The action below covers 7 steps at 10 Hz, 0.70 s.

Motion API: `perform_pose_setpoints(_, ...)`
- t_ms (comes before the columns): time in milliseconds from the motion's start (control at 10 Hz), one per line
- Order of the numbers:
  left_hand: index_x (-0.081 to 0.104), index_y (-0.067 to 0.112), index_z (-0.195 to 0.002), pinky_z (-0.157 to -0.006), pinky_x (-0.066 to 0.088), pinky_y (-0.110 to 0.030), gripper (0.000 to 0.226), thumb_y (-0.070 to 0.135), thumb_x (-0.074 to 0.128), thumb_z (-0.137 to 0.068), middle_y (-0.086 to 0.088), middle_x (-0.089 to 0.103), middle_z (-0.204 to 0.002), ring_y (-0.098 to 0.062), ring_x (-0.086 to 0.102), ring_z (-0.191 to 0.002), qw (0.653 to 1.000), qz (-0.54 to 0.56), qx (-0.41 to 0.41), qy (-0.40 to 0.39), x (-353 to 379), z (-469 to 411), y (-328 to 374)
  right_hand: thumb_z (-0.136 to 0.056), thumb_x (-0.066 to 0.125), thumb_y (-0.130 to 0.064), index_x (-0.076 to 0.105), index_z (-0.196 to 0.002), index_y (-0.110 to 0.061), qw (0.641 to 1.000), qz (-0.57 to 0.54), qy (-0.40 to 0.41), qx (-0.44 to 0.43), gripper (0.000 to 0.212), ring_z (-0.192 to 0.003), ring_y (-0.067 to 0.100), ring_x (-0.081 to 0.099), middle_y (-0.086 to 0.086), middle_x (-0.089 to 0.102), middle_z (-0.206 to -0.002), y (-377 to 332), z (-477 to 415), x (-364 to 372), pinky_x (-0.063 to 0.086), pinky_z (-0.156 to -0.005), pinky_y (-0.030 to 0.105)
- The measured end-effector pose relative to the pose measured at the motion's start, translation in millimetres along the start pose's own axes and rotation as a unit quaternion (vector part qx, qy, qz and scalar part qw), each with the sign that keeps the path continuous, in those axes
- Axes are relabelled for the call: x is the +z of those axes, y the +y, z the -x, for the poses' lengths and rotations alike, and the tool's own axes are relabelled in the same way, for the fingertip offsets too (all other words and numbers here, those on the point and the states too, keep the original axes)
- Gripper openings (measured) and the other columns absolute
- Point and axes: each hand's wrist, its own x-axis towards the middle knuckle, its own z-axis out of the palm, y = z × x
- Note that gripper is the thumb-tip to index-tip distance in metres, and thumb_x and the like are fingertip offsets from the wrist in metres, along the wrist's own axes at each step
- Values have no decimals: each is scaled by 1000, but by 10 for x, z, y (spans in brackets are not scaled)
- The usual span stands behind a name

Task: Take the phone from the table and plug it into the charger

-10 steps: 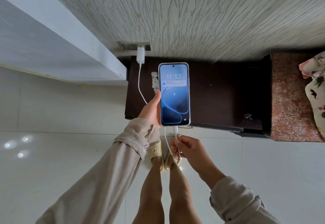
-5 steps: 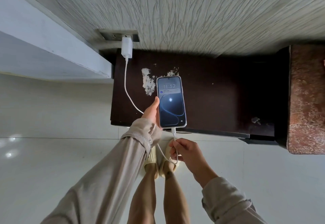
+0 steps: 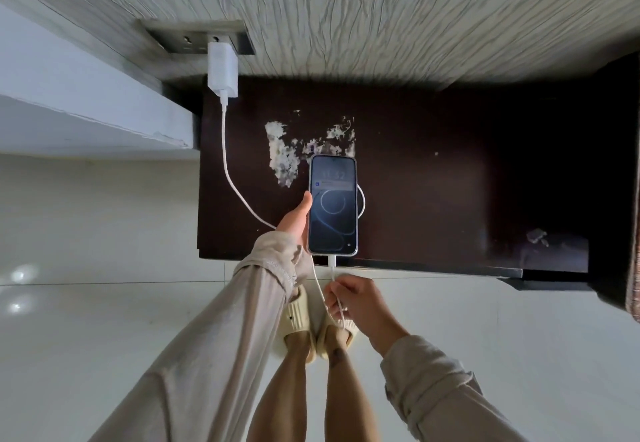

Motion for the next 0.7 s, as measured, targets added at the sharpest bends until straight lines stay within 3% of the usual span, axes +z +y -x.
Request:
perform_pose_setpoints(200,47,2,-133,-112,36,-42,63,48,37,-92,-17,52,-138,-34,49,-127,992,-99,38,70,45,-49,-1,-91,43,-2,58,-60,-17,998,58,28,20,38,-43,8,51,2,56,-55,167,-223,4,42,-45,17)
perform_pose_setpoints(300,46,-3,-130,-110,37,-46,58,41,32,-96,-24,51,-136,-37,49,-125,974,-183,91,94,124,56,-3,-89,38,4,57,-63,-14,996,61,53,37,37,-47,12,49,4,53,-58,197,-246,-18,39,-45,18)
perform_pose_setpoints(400,46,-4,-129,-109,37,-45,54,37,32,-96,-23,52,-134,-36,50,-124,966,-205,110,110,187,79,-59,-89,38,7,61,-76,-4,994,70,69,39,28,-34,3,53,2,56,-52,165,-255,-32,40,-34,11)
perform_pose_setpoints(500,46,-4,-129,-104,34,-37,53,35,29,-97,-22,52,-134,-34,47,-125,948,-248,126,156,213,93,-138,-87,42,7,56,-64,-10,994,91,54,36,32,-46,10,56,-9,58,-40,124,-286,-13,44,-41,10)
perform_pose_setpoints(600,45,-3,-132,-105,33,-36,50,30,28,-98,-21,50,-138,-32,45,-128,942,-254,144,163,198,124,-194,-87,48,-8,55,-68,-20,971,235,48,19,24,-74,20,54,4,58,-76,134,-380,-3,51,-78,31)
perform_pose_setpoints(700,41,2,-138,-109,30,-33,46,24,31,-98,-17,45,-144,-29,40,-133,939,-261,162,158,146,180,-257,-88,47,-16,65,-97,-11,948,318,21,13,20,-84,17,48,9,57,-91,138,-388,-20,48,-89,36)
